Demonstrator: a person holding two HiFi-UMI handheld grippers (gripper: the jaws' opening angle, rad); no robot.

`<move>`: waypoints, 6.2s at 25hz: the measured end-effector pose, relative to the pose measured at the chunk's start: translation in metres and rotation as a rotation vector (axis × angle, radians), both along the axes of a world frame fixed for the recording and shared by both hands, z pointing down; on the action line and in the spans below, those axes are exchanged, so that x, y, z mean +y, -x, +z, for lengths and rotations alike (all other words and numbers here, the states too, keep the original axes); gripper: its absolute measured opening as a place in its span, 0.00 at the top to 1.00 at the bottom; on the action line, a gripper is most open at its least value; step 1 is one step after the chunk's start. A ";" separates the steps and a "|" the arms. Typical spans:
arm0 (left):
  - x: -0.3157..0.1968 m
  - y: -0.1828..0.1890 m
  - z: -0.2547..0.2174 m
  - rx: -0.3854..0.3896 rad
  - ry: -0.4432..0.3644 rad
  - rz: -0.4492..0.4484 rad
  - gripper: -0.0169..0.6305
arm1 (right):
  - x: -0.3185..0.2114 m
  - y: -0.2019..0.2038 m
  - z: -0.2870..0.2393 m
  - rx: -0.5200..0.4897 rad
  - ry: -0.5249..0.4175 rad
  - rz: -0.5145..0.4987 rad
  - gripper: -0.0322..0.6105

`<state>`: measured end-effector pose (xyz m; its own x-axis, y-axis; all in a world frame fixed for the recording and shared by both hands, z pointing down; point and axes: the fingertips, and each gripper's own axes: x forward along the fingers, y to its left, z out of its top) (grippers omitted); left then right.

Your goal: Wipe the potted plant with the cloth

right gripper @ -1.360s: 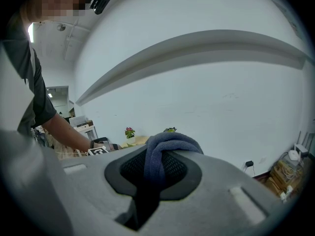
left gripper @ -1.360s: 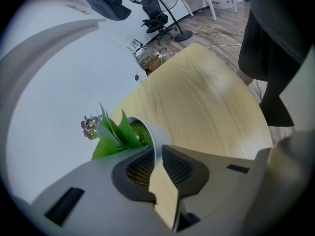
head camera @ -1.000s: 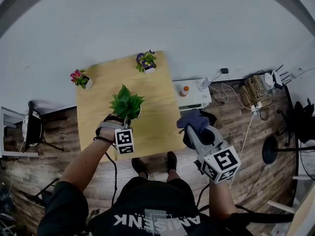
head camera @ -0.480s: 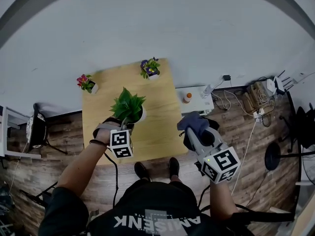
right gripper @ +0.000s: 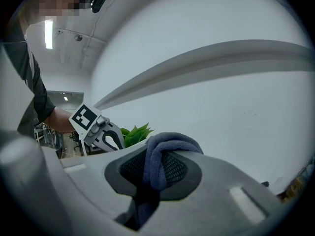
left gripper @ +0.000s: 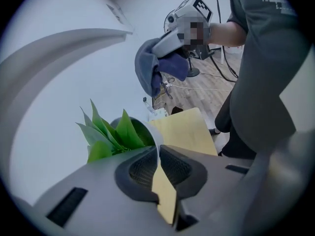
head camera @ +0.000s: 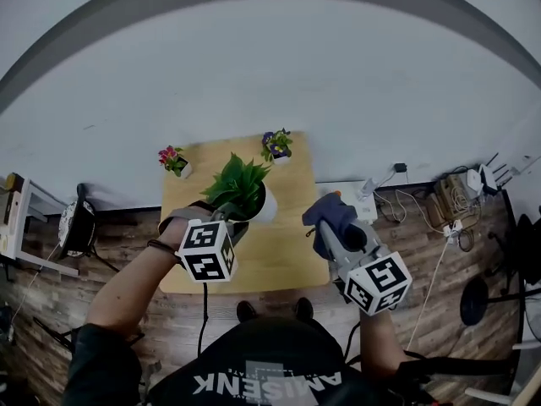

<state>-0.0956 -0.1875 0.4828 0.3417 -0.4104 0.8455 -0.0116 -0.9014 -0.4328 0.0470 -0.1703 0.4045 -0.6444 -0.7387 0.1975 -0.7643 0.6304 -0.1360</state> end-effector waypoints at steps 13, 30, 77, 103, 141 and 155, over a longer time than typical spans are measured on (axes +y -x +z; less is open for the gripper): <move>-0.006 -0.016 -0.063 0.020 0.010 -0.015 0.94 | -0.008 0.052 -0.056 -0.018 -0.140 -0.186 0.87; -0.019 -0.038 -0.096 0.119 0.049 -0.115 0.95 | -0.017 0.096 -0.062 -0.034 -0.163 -0.303 0.87; 0.044 -0.002 -0.087 0.163 0.069 0.010 0.96 | -0.003 0.106 -0.069 -0.096 -0.121 -0.425 0.87; 0.067 0.008 -0.078 0.097 0.067 0.110 0.96 | -0.026 0.065 0.028 -0.127 0.149 -0.294 0.87; 0.075 0.008 -0.068 0.052 0.004 0.205 0.96 | -0.028 0.078 0.041 -0.160 0.198 -0.318 0.87; 0.092 0.000 -0.067 0.034 -0.002 0.305 0.96 | -0.030 0.088 -0.057 -0.207 -0.005 -0.383 0.87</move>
<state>-0.0954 -0.0955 0.4160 0.4772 -0.2864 0.8308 0.2451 -0.8645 -0.4388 -0.0406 -0.2001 0.3479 -0.8977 -0.4395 0.0327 -0.4324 0.8639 -0.2582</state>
